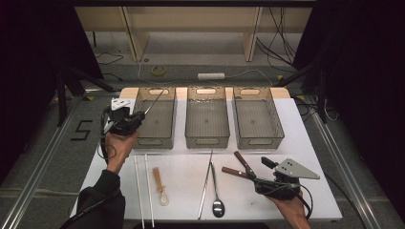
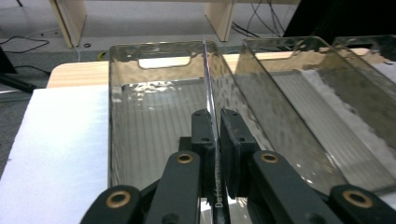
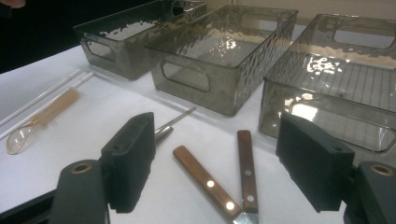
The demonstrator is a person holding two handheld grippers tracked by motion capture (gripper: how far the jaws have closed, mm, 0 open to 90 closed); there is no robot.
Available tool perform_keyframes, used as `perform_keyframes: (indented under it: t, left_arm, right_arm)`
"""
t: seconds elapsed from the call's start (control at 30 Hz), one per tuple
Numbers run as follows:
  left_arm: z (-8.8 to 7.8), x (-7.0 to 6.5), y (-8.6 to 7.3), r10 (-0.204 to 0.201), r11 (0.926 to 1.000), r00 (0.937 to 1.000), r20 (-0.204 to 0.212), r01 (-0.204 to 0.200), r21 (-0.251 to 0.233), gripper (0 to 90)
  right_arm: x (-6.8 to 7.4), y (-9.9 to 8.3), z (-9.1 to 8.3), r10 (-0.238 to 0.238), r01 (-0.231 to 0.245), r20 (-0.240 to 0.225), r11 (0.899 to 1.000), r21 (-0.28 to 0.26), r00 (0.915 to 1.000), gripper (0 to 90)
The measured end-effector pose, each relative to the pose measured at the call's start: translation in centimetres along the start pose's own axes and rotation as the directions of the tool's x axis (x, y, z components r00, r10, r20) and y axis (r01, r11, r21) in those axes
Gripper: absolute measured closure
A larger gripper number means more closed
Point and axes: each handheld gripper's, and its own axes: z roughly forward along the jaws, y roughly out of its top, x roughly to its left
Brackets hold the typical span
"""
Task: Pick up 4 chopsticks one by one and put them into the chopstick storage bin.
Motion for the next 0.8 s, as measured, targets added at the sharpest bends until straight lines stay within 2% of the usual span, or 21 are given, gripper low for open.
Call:
perform_keyframes:
  t: [0.33,0.4,0.8]
  left_arm:
    - [2.5,1.0,-0.3,0.015,0.9993,0.9993,-0.034,-0.014,0.035,84.2]
    - [2.8,1.2,-0.4,0.011,0.9993,0.9995,-0.031,-0.009,0.037,84.1]
    - [4.2,1.0,-1.0,0.048,0.9960,0.9986,-0.022,-0.046,0.076,84.1]
  right_arm:
    - [-0.1,0.0,0.0,0.001,-0.001,-0.004,1.000,0.000,1.0000,29.4]
    - [0.0,0.0,0.0,0.001,-0.001,-0.003,1.000,0.000,1.0000,29.4]
    - [-0.1,0.0,0.0,0.003,-0.003,-0.004,1.000,0.001,1.0000,29.4]
